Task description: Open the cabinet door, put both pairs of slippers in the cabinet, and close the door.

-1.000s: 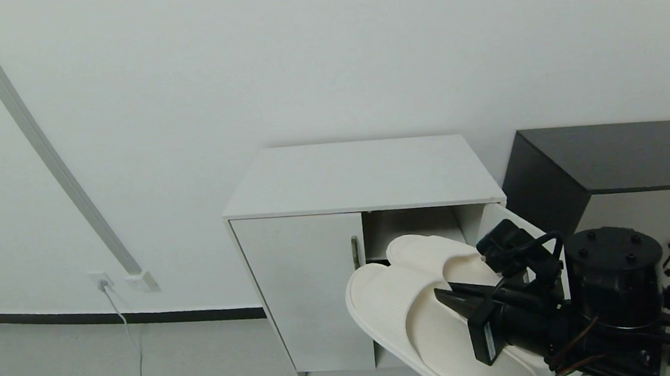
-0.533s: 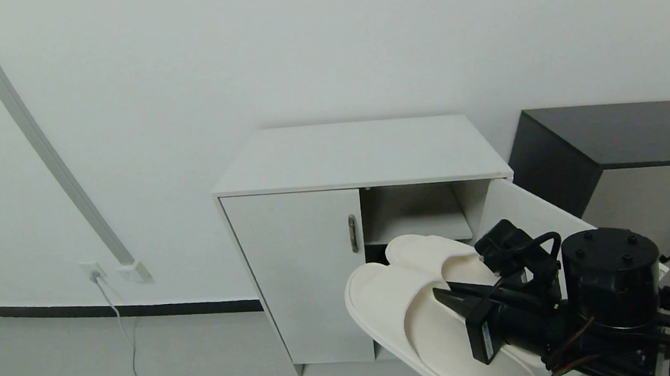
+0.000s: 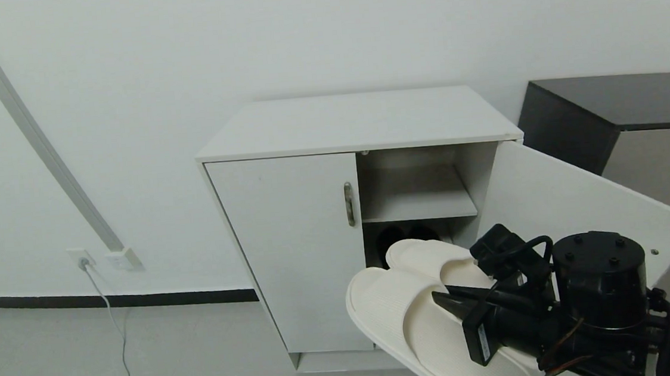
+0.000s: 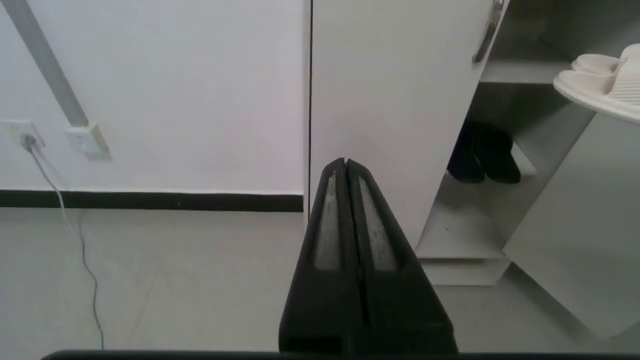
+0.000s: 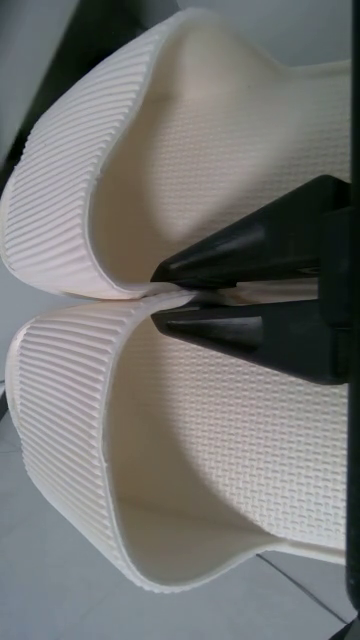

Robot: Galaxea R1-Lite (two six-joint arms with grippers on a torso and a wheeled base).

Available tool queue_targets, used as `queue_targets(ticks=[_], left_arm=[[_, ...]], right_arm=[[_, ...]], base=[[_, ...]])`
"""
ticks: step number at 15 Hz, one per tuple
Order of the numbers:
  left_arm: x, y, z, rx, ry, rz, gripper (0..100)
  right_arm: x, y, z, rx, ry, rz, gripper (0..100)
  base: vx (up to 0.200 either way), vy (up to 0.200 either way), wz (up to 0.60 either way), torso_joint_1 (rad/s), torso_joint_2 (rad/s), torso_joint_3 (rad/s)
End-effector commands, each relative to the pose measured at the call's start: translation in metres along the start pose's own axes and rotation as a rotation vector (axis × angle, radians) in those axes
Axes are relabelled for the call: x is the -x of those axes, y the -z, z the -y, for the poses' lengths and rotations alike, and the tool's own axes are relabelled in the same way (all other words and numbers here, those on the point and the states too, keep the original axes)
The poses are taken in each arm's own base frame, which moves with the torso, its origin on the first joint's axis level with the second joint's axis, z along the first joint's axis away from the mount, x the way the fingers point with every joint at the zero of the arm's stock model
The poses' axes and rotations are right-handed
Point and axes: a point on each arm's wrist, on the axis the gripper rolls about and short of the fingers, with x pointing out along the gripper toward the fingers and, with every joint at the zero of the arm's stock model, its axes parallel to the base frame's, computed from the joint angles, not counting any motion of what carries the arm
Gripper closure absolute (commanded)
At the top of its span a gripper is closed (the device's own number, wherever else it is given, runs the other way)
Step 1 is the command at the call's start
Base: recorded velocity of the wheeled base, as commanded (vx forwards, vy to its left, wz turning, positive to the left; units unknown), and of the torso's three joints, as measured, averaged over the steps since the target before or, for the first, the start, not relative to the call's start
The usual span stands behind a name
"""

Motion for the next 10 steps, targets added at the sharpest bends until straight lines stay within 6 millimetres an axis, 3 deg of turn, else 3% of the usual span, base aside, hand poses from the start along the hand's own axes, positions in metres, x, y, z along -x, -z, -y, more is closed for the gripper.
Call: queue_targets(ticks=[1, 10], left_arm=[[-0.0001, 0.0, 0.0, -0.01, 0.001, -0.001, 100], [-0.0001, 0.0, 0.0001, -0.01, 0.003, -0.001, 100]], right_arm=[[-0.0013, 0.0013, 0.0002, 0.0, 0.001, -0.007, 100], [-0.0034, 0.0048, 0.0006, 0.0, 0.02, -0.02, 100]], base=[[0.0, 0.0, 0.0, -0.173, 0.49, 0.32], [0.0, 0.0, 0.0, -0.137, 0.47, 0.331]])
